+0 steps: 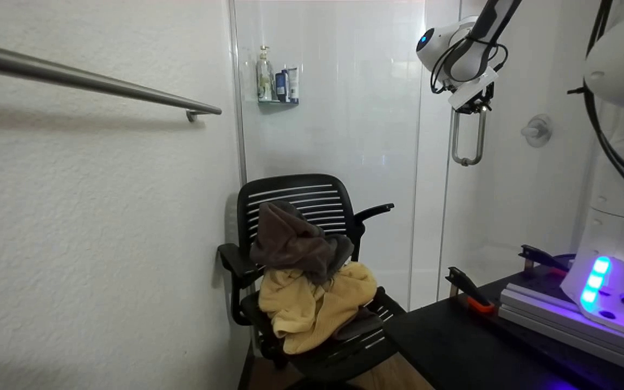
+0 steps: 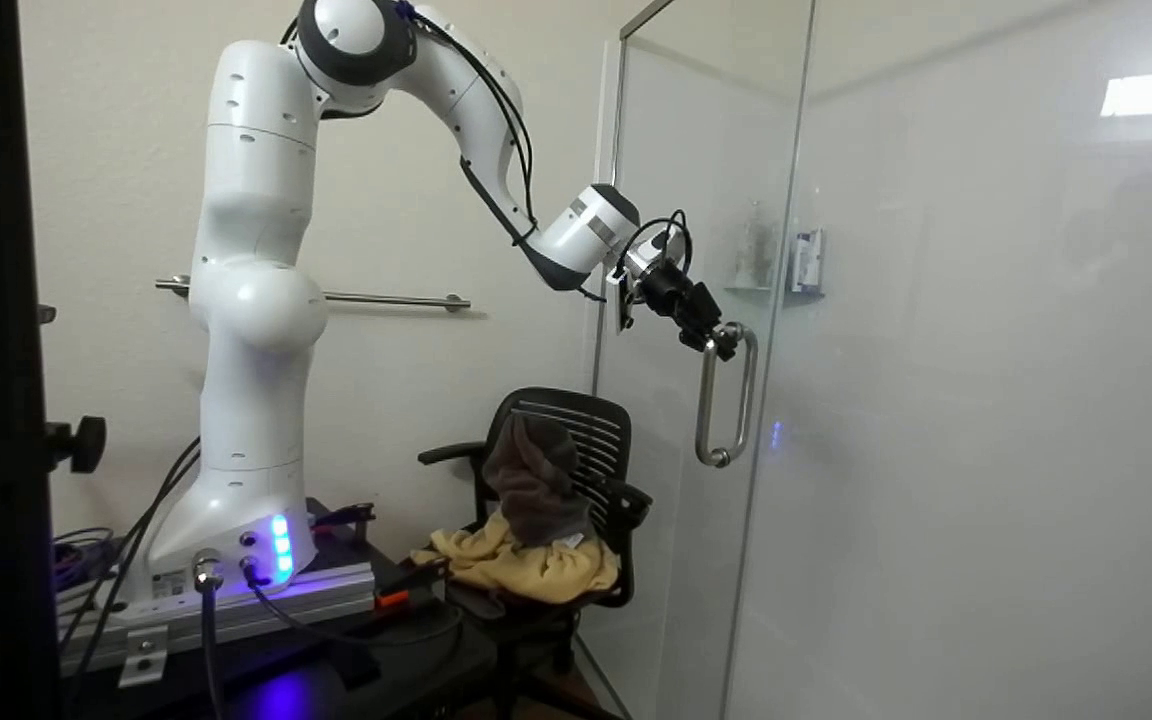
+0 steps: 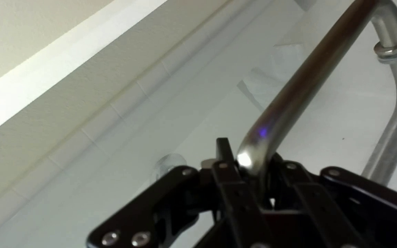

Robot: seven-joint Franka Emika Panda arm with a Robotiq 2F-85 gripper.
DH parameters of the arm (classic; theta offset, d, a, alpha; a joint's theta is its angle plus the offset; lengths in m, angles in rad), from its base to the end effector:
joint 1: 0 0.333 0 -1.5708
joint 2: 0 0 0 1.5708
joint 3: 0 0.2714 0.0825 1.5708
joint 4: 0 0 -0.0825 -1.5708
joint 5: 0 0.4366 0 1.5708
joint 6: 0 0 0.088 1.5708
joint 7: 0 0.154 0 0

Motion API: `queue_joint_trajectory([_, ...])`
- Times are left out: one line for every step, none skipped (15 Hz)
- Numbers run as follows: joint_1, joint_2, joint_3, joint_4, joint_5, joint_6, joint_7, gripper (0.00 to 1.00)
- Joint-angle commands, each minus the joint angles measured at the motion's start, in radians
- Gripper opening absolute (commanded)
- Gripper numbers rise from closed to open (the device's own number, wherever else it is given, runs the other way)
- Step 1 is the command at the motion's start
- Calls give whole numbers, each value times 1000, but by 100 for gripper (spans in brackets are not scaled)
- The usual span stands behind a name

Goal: Open the shower door

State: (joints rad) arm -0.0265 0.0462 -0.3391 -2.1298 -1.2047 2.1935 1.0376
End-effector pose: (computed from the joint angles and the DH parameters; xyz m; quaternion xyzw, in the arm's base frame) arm 0.5531 -0.2857 0.3090 0.8370 -0.2805 0.1605 0.4416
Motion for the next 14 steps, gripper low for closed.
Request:
queue_joint_trajectory([-35, -151, 100, -206, 79, -87, -80, 6])
queue_joint_trajectory([-47, -167, 107, -224, 81, -86, -93, 6])
queue_joint_trajectory([-59, -183, 112, -243, 81, -84, -109, 6])
queue_joint_trajectory([-69, -196, 116, -259, 80, -87, -118, 6])
queue_joint_trajectory([-78, -209, 119, -275, 76, -90, -122, 6])
queue_joint_trajectory([-86, -219, 123, -289, 72, -90, -128, 6])
queue_joint_trajectory([-94, -228, 125, -301, 63, -89, -130, 6])
queue_joint_trajectory([-100, -237, 127, -313, 56, -87, -129, 6])
queue_joint_trajectory([-106, -245, 129, -324, 49, -81, -131, 6])
queue_joint_trajectory([-112, -251, 130, -333, 40, -77, -130, 6])
queue_joint_trajectory([-117, -258, 130, -343, 31, -71, -130, 6])
queue_joint_trajectory([-122, -266, 128, -354, 27, -59, -139, 6])
queue_joint_trajectory([-127, -274, 124, -364, 29, -38, -156, 6])
queue_joint_trajectory([-131, -283, 119, -375, 30, -18, -176, 6])
